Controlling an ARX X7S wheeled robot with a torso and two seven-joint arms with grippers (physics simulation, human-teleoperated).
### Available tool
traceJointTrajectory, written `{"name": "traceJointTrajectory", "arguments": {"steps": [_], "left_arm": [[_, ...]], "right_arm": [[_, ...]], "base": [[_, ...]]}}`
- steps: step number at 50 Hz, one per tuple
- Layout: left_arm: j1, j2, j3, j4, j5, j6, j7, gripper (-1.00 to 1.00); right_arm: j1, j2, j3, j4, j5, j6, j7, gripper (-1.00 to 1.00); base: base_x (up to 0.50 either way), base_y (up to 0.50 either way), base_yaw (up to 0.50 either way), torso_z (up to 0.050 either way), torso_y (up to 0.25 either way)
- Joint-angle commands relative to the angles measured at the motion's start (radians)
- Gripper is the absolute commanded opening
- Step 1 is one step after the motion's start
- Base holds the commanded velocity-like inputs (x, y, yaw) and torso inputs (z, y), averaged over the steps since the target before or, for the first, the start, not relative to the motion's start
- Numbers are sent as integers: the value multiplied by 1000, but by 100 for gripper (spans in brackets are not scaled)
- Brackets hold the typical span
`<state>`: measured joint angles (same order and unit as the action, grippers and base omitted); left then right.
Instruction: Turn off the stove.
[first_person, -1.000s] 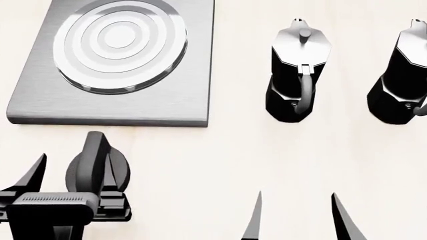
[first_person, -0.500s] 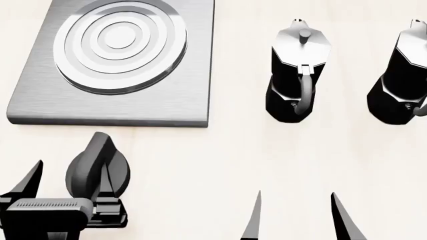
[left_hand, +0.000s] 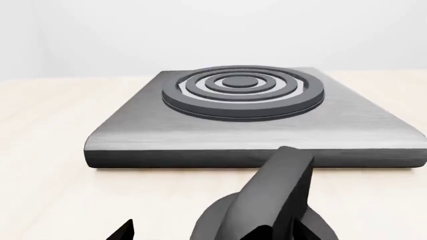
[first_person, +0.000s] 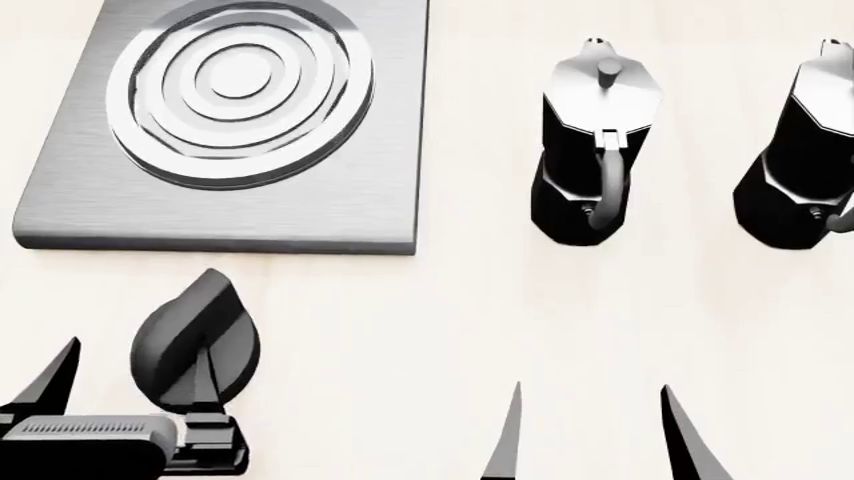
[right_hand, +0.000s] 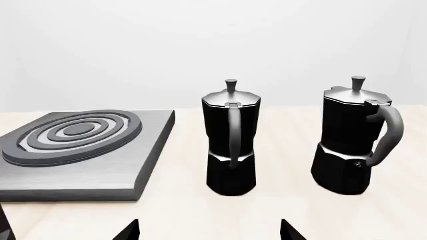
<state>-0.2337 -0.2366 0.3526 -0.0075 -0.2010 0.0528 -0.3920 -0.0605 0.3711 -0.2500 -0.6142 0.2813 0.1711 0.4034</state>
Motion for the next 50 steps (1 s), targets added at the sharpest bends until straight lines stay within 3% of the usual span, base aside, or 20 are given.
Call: {"name": "traceJointTrajectory", "arguments": {"steps": [1, 50], "left_arm": [[39, -14, -7, -23, -39, -13, -22, 100], [79, -48, -31, 58, -93, -48, -63, 100]], "right_arm": [[0, 3, -3, 1, 0, -3, 3, 100], [3, 11, -18, 10, 4, -10, 12, 100]], "base": [[0, 0, 0, 0, 0], [0, 0, 0, -1, -2]]}}
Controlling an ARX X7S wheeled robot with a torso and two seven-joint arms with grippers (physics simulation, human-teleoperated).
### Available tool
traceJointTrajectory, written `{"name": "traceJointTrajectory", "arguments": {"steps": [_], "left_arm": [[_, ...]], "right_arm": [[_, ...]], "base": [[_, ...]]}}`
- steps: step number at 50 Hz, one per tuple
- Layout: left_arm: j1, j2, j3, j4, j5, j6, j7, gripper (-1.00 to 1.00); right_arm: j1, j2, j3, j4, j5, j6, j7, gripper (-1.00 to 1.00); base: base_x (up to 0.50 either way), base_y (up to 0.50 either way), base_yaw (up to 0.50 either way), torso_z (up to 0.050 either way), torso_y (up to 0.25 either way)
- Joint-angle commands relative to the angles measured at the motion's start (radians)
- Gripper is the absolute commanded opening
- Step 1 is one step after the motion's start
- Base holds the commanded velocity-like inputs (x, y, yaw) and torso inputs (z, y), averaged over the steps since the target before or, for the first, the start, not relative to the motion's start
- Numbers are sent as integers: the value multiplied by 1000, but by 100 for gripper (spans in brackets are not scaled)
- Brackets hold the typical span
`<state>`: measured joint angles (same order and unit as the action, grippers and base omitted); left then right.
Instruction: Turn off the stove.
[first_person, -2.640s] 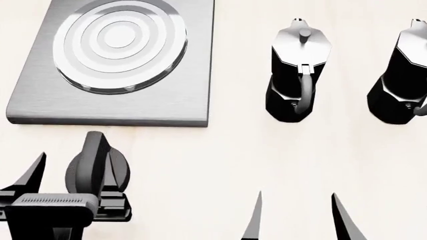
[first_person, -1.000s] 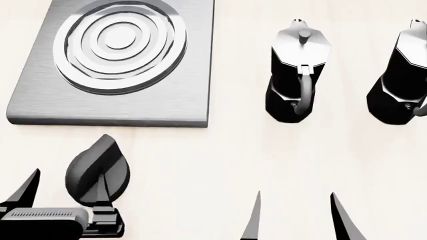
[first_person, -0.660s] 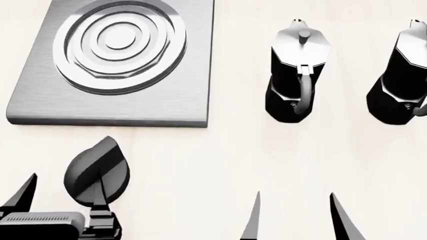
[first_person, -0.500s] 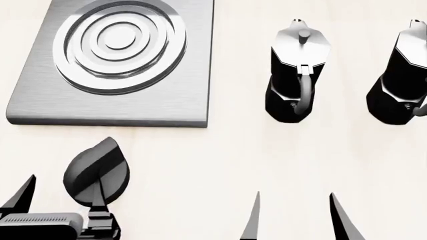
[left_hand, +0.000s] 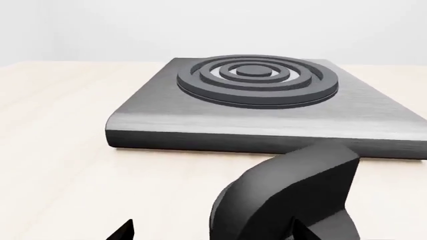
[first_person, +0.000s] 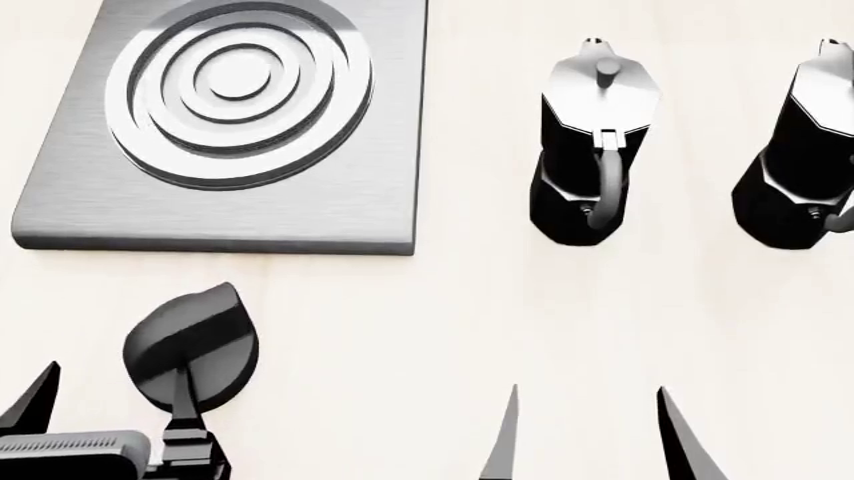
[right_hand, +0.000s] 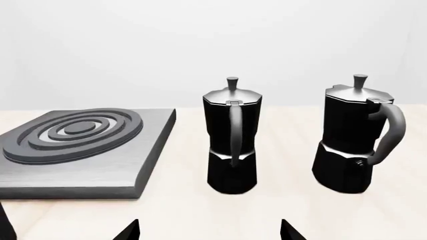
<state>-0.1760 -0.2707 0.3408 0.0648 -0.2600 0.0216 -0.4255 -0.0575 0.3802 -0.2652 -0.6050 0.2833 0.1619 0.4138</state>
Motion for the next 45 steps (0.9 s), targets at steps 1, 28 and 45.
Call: {"name": "traceJointTrajectory", "arguments": {"steps": [1, 28, 45], "left_arm": [[21, -15, -19, -13, -34, -17, -29, 100], [17, -22, -33, -13, -58, -27, -45, 100], [2, -22, -36, -47, -66, -18, -42, 100]], "right_arm": [[0, 2, -3, 1, 1, -1, 2, 100], [3, 7, -12, 4, 2, -3, 8, 100], [5, 9, -18, 11, 1, -8, 10, 100]], "base": [[0, 0, 0, 0, 0], [0, 0, 0, 0, -1], [0, 0, 0, -1, -2]]}}
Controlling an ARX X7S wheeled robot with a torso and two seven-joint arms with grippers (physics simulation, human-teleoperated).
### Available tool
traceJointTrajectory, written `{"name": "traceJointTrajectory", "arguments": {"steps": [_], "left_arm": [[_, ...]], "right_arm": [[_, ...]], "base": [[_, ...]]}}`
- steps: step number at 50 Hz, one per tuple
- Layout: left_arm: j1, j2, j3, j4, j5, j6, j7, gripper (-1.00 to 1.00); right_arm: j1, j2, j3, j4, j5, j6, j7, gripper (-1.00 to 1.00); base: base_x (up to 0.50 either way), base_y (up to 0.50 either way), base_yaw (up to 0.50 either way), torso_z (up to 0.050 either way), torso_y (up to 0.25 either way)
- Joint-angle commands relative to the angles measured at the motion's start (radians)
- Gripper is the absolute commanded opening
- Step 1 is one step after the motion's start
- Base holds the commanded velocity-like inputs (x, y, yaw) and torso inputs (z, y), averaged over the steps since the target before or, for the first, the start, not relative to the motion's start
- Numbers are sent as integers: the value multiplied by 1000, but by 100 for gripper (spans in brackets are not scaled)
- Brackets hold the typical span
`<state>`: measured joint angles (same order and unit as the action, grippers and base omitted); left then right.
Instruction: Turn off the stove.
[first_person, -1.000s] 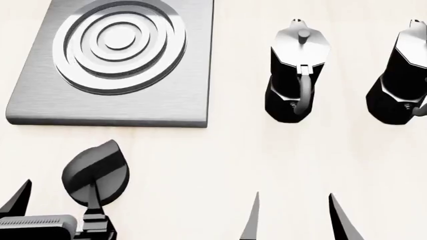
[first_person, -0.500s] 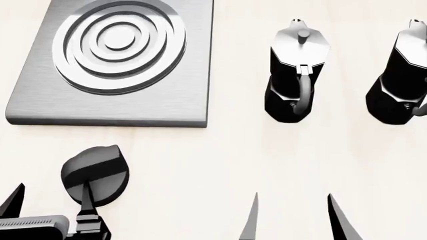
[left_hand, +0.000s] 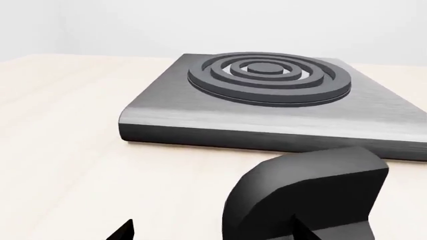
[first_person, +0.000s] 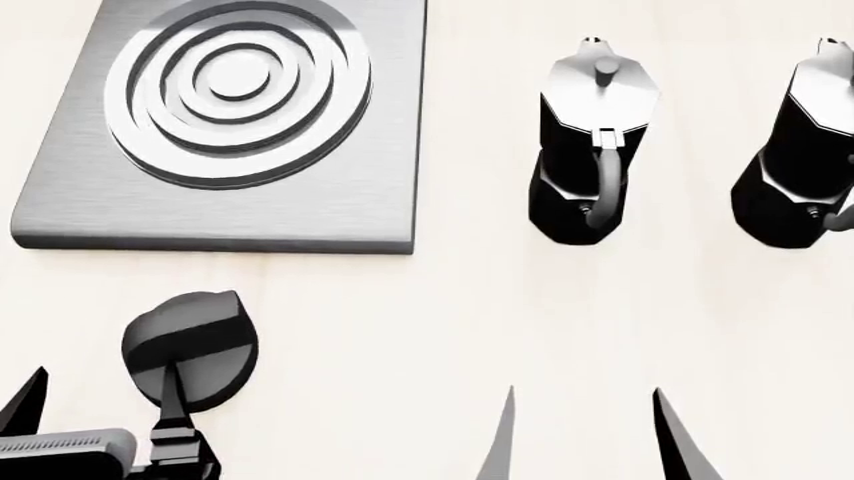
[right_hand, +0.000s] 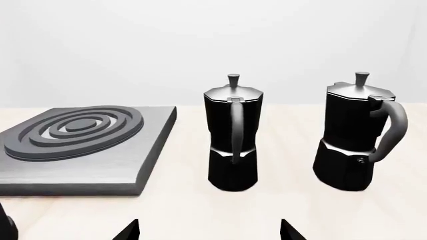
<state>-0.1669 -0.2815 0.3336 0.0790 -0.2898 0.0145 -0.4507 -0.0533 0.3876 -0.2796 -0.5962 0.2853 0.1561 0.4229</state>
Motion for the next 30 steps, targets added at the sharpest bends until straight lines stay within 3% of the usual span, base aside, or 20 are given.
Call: {"name": "traceJointTrajectory", "arguments": {"steps": [1, 30], "left_arm": [[-7, -12, -28, -60, -35, -11, -18, 100], [0, -20, -36, -30, -31, -21, -59, 100]], "right_arm": [[1, 1, -4, 2, -2, -2, 1, 100], [0, 8, -9, 1, 2, -6, 8, 100]], "base": [[0, 0, 0, 0, 0], [0, 0, 0, -1, -2]]}}
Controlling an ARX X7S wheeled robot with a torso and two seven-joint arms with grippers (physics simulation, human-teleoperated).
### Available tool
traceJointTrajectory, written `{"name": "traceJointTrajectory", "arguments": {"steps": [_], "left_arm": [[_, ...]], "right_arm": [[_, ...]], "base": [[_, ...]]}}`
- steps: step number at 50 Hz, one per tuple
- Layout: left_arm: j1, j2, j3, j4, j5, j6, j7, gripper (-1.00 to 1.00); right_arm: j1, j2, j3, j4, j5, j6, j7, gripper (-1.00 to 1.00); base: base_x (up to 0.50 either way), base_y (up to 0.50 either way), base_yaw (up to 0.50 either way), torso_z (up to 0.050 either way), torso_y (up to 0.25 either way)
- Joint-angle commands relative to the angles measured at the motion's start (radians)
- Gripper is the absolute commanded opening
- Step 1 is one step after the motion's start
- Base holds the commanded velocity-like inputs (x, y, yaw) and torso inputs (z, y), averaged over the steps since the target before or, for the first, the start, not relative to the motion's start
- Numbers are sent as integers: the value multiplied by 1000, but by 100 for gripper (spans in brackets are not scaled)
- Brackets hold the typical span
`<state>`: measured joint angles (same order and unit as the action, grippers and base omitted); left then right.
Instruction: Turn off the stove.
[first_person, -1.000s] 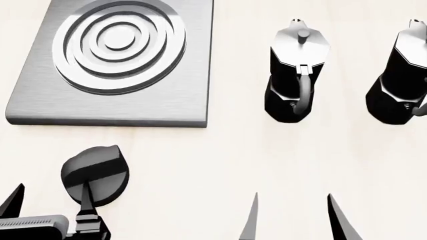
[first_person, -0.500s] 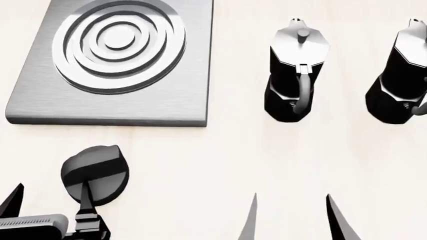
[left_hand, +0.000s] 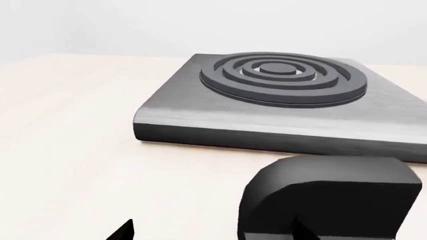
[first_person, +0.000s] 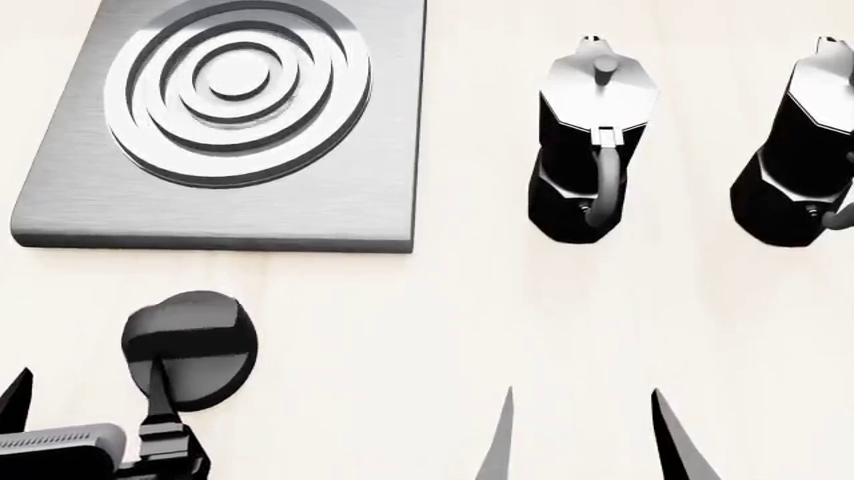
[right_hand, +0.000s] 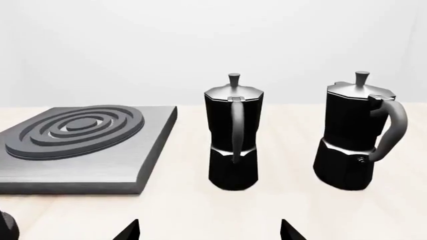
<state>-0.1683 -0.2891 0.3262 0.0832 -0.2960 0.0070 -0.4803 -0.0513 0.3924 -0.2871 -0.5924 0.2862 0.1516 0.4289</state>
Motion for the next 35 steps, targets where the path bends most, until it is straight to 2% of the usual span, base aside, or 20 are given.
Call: {"name": "traceJointTrajectory", "arguments": {"steps": [1, 14, 30, 35], "left_arm": [[1, -13, -28, -33, -25, -14, -29, 100], [-28, -10, -24, -84, -29, -10, -15, 100], [-140, 14, -24, -269, -22, 34, 26, 100], [-158, 4, -31, -268, -20, 40, 27, 100]], "right_arm": [[-2, 3, -1, -3, 0, -1, 3, 100], [0, 6, -4, -4, 3, -1, 6, 100], [2, 9, -6, -4, 6, 0, 9, 100], [2, 10, -6, -5, 8, 0, 10, 100]], "base": [[0, 0, 0, 0, -10], [0, 0, 0, -1, -2], [0, 0, 0, -1, -3], [0, 0, 0, 0, -2]]}}
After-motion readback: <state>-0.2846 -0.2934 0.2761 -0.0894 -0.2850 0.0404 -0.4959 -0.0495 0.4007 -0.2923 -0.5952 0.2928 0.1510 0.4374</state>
